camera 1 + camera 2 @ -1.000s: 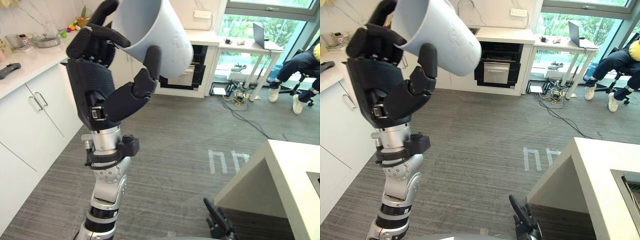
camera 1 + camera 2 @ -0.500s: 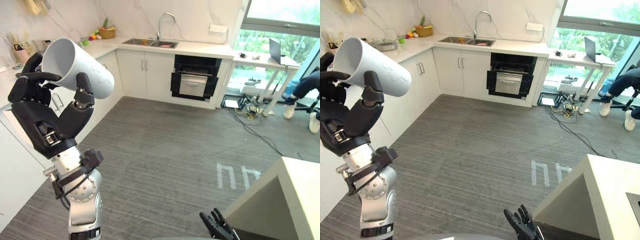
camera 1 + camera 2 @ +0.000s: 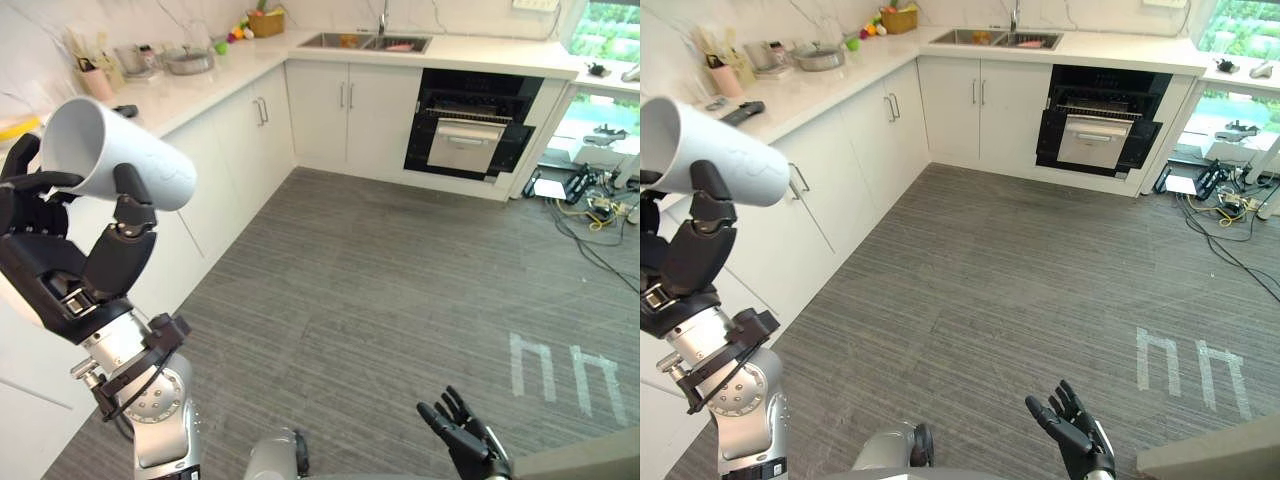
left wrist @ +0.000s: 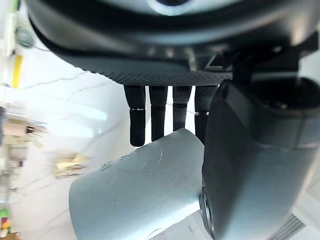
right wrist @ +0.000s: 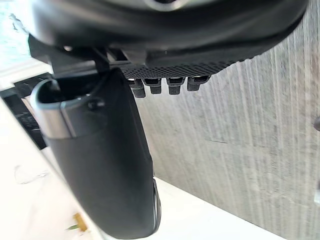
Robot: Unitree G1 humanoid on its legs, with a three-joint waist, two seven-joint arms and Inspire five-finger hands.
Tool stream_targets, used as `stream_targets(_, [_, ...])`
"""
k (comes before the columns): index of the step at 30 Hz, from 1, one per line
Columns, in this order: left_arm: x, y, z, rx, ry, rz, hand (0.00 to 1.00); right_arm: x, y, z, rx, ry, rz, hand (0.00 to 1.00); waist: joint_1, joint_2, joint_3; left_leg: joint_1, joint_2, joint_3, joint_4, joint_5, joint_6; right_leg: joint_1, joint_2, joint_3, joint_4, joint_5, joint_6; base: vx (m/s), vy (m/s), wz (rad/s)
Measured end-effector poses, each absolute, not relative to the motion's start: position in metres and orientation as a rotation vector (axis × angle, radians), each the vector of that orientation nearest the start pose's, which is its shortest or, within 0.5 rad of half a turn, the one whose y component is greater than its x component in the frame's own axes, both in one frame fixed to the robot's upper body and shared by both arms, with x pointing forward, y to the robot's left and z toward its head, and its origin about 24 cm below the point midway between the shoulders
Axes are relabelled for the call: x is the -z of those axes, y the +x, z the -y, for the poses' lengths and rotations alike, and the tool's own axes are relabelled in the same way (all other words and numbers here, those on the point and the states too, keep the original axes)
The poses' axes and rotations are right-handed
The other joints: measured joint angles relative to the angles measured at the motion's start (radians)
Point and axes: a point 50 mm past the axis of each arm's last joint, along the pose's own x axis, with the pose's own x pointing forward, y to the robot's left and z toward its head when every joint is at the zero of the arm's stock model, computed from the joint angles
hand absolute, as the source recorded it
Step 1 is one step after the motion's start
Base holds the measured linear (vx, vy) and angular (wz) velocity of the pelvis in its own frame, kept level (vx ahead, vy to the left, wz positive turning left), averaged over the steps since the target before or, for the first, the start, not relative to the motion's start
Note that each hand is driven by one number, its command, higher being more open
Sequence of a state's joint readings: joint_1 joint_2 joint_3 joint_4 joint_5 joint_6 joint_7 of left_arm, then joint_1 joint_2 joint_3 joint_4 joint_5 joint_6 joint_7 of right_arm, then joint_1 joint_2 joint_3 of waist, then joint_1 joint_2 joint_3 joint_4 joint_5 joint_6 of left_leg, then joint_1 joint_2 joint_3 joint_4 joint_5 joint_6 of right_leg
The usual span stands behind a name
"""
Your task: Walk over to the sink, pick up the cup, carry it to the dishwasher, place the cup inside the dishwasher, then close the dishwasher door
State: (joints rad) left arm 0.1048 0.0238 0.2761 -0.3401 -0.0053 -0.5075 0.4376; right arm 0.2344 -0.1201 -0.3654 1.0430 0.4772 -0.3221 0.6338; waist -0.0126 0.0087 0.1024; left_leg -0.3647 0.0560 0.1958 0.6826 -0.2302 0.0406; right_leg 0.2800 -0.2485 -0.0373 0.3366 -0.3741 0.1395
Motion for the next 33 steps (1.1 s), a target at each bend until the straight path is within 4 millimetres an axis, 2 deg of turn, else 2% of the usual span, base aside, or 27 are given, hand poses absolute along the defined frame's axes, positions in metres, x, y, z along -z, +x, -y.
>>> stream_targets(1, [-0.138,0.188,-0.233,-0.667,-0.022,0.764,0.00,0.141,0.052,0.236,0.213,0.571,-0.653,1.00,0.000,-0.013,-0.008,0.006,-0.018,0.003,0.013,-0.022,0.010,0.003,-0.016,-0.002,0.020,0.006,0.013,0.51,0.288,0.35])
stream_targets(2, [-0.138,0.190,-0.230,-0.619,-0.054,0.760,0.00,0.145,0.039,0.231,0.235,0.591,-0.689,1.00,0.001,-0.039,-0.024,0.039,-0.062,0.008,0.019,-0.067,0.028,-0.005,-0.057,-0.013,0.116,0.036,0.055,0.40,0.190,0.29])
stream_targets(3, [-0.139,0.190,-0.229,-0.601,-0.057,0.761,0.00,0.146,0.034,0.230,0.244,0.594,-0.698,1.00,0.001,-0.046,-0.026,0.061,-0.079,0.008,0.014,-0.081,0.035,-0.019,-0.073,-0.015,0.181,0.059,0.066,0.59,0.244,0.27])
stream_targets(5, [-0.141,0.192,-0.223,-0.549,-0.066,0.767,0.00,0.146,0.027,0.229,0.265,0.605,-0.705,1.00,0.003,-0.061,-0.018,0.161,-0.123,0.008,-0.048,-0.110,0.040,-0.106,-0.125,-0.017,0.426,0.216,0.066,0.48,0.167,0.10])
stream_targets(6, [-0.143,0.193,-0.218,-0.520,-0.074,0.773,0.00,0.146,0.019,0.229,0.275,0.607,-0.715,1.00,-0.003,-0.058,-0.018,0.241,-0.137,0.000,-0.129,-0.108,0.066,-0.178,-0.125,-0.014,0.569,0.238,0.058,0.35,0.084,0.01])
stream_targets(8, [-0.148,0.194,-0.206,-0.460,-0.097,0.797,0.00,0.145,0.015,0.229,0.272,0.605,-0.707,1.00,-0.013,-0.041,-0.019,0.371,-0.135,-0.017,-0.293,-0.067,0.062,-0.296,-0.068,-0.054,0.679,0.160,0.013,0.49,0.113,0.02])
stream_targets(10, [-0.157,0.202,-0.192,-0.372,-0.082,0.844,0.00,0.140,0.020,0.229,0.258,0.600,-0.633,1.00,-0.043,-0.024,-0.017,0.530,-0.114,-0.038,-0.505,-0.001,0.033,-0.448,0.041,-0.140,0.600,0.084,-0.042,0.54,0.045,0.07])
stream_targets(12, [-0.161,0.214,-0.182,-0.308,-0.076,0.858,0.00,0.135,0.028,0.230,0.241,0.591,-0.574,1.00,-0.073,-0.017,-0.003,0.599,-0.087,-0.056,-0.569,0.004,0.021,-0.564,0.099,-0.216,0.442,0.073,-0.080,0.48,-0.048,0.32])
stream_targets(14, [-0.161,0.226,-0.171,-0.259,-0.094,0.840,0.00,0.131,0.034,0.230,0.223,0.582,-0.537,1.00,-0.094,-0.009,0.028,0.659,-0.059,-0.065,-0.575,-0.013,0.002,-0.635,0.131,-0.224,0.226,0.142,-0.102,0.54,-0.109,0.45])
stream_targets(15, [-0.158,0.229,-0.164,-0.231,-0.107,0.813,0.00,0.129,0.036,0.228,0.216,0.584,-0.521,1.00,-0.098,0.004,0.037,0.680,-0.028,-0.059,-0.538,-0.047,-0.016,-0.650,0.166,-0.167,0.037,0.227,-0.093,0.52,-0.130,0.41])
stream_targets(16, [-0.156,0.229,-0.161,-0.214,-0.116,0.801,0.00,0.129,0.037,0.222,0.198,0.598,-0.510,1.00,-0.095,0.000,0.045,0.709,-0.009,-0.043,-0.482,-0.093,-0.043,-0.652,0.178,-0.109,-0.079,0.273,-0.078,0.83,-0.249,0.47])
stream_targets(17, [-0.154,0.228,-0.161,-0.214,-0.127,0.795,0.00,0.128,0.036,0.216,0.183,0.612,-0.505,1.00,-0.091,-0.019,0.042,0.754,0.004,-0.041,-0.429,-0.151,-0.069,-0.634,0.171,-0.077,-0.108,0.280,-0.079,0.52,-0.172,0.25])
stream_targets(18, [-0.153,0.227,-0.161,-0.225,-0.142,0.791,0.00,0.128,0.039,0.216,0.173,0.613,-0.504,1.00,-0.087,0.001,0.051,0.777,0.027,-0.037,-0.400,-0.181,-0.074,-0.630,0.188,-0.080,-0.064,0.357,-0.088,0.68,-0.227,0.08])
stream_targets(20, [-0.150,0.225,-0.160,-0.241,-0.177,0.782,0.00,0.126,0.055,0.211,0.141,0.619,-0.489,1.00,-0.082,0.035,0.046,0.781,0.082,-0.037,-0.317,-0.187,-0.069,-0.658,0.223,-0.090,0.072,0.383,-0.113,0.61,-0.232,0.13])
stream_targets(21, [-0.151,0.226,-0.157,-0.229,-0.196,0.788,0.00,0.123,0.061,0.209,0.131,0.610,-0.475,1.00,-0.087,0.035,0.046,0.779,0.100,-0.043,-0.280,-0.173,-0.068,-0.666,0.222,-0.101,0.135,0.388,-0.126,0.78,-0.378,0.51])
stream_targets(22, [-0.152,0.225,-0.152,-0.215,-0.219,0.792,0.00,0.119,0.065,0.213,0.141,0.594,-0.455,1.00,-0.090,0.041,0.050,0.788,0.128,-0.053,-0.227,-0.149,-0.091,-0.670,0.224,-0.129,0.230,0.347,-0.170,0.76,-0.341,0.39])
stream_targets(23, [-0.152,0.224,-0.149,-0.218,-0.243,0.794,0.00,0.115,0.072,0.216,0.157,0.582,-0.427,1.00,-0.088,0.051,0.049,0.793,0.156,-0.062,-0.162,-0.109,-0.112,-0.670,0.239,-0.136,0.313,0.268,-0.187,0.74,-0.316,0.13])
stream_targets(24, [-0.154,0.224,-0.148,-0.224,-0.251,0.800,0.00,0.113,0.076,0.217,0.165,0.579,-0.407,1.00,-0.088,0.053,0.048,0.787,0.166,-0.073,-0.117,-0.077,-0.126,-0.668,0.251,-0.137,0.345,0.233,-0.195,0.59,-0.219,-0.30])
stream_targets(25, [-0.157,0.221,-0.148,-0.233,-0.269,0.817,0.00,0.106,0.083,0.219,0.168,0.566,-0.368,1.00,-0.089,0.063,0.042,0.740,0.188,-0.103,0.002,0.018,-0.158,-0.660,0.284,-0.138,0.379,0.179,-0.208,0.54,-0.206,-0.41])
stream_targets(26, [-0.158,0.220,-0.145,-0.231,-0.283,0.823,0.00,0.101,0.086,0.222,0.172,0.555,-0.338,1.00,-0.088,0.081,0.034,0.650,0.213,-0.135,0.146,0.219,-0.168,-0.634,0.321,-0.134,0.369,0.139,-0.228,0.55,-0.193,-0.48])
stream_targets(27, [-0.157,0.219,-0.146,-0.237,-0.281,0.816,0.00,0.099,0.087,0.224,0.172,0.552,-0.328,1.00,-0.082,0.078,0.033,0.617,0.220,-0.135,0.191,0.384,-0.163,-0.602,0.340,-0.121,0.344,0.129,-0.243,0.58,-0.155,-0.48])
stream_targets(28, [-0.151,0.218,-0.148,-0.249,-0.275,0.787,0.00,0.098,0.086,0.225,0.176,0.550,-0.319,1.00,-0.080,0.081,0.035,0.527,0.227,-0.156,0.305,0.588,-0.171,-0.515,0.369,-0.101,0.264,0.125,-0.254,0.48,-0.112,-0.36])
stream_targets(29, [-0.149,0.218,-0.147,-0.248,-0.275,0.775,0.00,0.097,0.085,0.226,0.183,0.553,-0.310,1.00,-0.082,0.082,0.035,0.454,0.226,-0.162,0.409,0.507,-0.170,-0.475,0.381,-0.095,0.223,0.125,-0.256,0.56,-0.126,-0.38])
stream_targets(30, [-0.147,0.217,-0.147,-0.250,-0.276,0.764,0.00,0.094,0.086,0.230,0.193,0.547,-0.281,1.00,-0.078,0.077,0.039,0.327,0.211,-0.152,0.551,0.320,-0.130,-0.387,0.397,-0.070,0.136,0.141,-0.257,0.56,-0.111,-0.46])
stream_targets(31, [-0.145,0.217,-0.149,-0.255,-0.274,0.758,0.00,0.089,0.088,0.234,0.177,0.534,-0.237,1.00,-0.064,0.069,0.043,0.226,0.191,-0.115,0.573,0.187,-0.077,-0.295,0.411,-0.035,0.053,0.157,-0.274,0.58,-0.104,-0.62])
stream_targets(32, [-0.145,0.216,-0.149,-0.254,-0.275,0.759,0.00,0.084,0.091,0.235,0.159,0.527,-0.211,1.00,-0.055,0.068,0.044,0.189,0.186,-0.085,0.545,0.132,-0.063,-0.255,0.416,-0.010,0.020,0.159,-0.277,0.63,-0.077,-0.85])
stream_targets(33, [-0.146,0.216,-0.152,-0.256,-0.284,0.766,0.00,0.073,0.102,0.238,0.098,0.499,-0.153,1.00,-0.042,0.069,0.043,0.130,0.176,-0.029,0.419,0.049,-0.061,-0.186,0.421,0.037,-0.042,0.159,-0.277,0.62,-0.018,-1.03])
